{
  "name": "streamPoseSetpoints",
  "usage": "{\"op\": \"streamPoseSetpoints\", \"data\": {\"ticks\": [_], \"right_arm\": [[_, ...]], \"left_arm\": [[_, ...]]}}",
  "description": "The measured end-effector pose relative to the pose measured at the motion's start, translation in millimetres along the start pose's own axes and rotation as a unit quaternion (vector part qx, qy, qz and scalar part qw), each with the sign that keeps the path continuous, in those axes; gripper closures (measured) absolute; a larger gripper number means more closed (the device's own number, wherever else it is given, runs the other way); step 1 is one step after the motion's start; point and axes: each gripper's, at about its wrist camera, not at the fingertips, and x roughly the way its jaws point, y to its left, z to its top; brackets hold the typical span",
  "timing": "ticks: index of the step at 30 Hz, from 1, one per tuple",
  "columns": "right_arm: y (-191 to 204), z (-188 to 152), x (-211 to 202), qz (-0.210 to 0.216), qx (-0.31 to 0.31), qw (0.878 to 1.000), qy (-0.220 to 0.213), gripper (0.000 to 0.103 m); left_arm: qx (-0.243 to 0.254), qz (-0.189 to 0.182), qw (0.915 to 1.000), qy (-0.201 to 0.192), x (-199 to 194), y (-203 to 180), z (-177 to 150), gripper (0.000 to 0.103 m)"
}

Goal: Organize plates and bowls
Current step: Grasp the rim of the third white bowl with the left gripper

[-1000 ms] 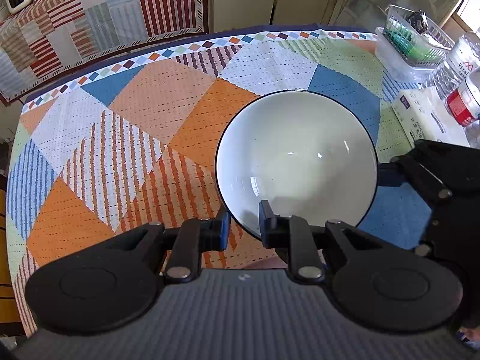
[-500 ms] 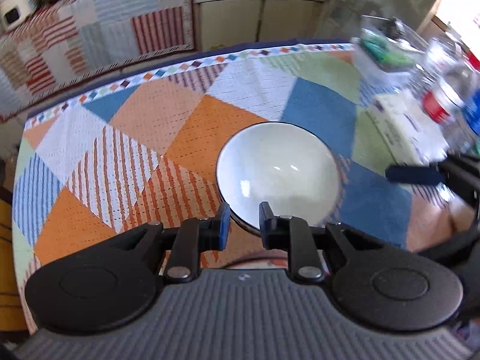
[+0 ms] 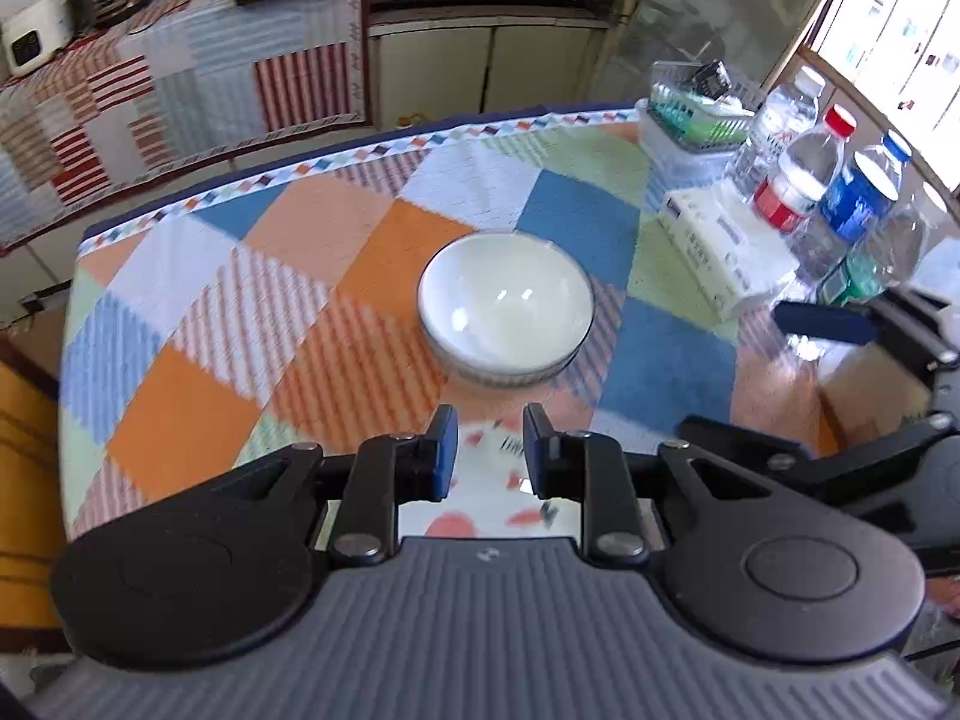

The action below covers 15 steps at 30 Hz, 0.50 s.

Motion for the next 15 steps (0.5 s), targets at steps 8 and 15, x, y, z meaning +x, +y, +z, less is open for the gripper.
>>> {"op": "streamPoseSetpoints", "data": {"ticks": [8,15], "right_arm": [[32,-14,-64,-0.008,-0.018,1.0,-0.016,0.013],[43,-41,-120,0.001,-0.027,1.0,-0.007,0.013]], "left_arm": [[0.02,0.009,0.9997,-0.01,-58,-1,-31,0.074],[0.058,-0.009,0.9982,-0.013,-101,-16,-55,0.061]]}}
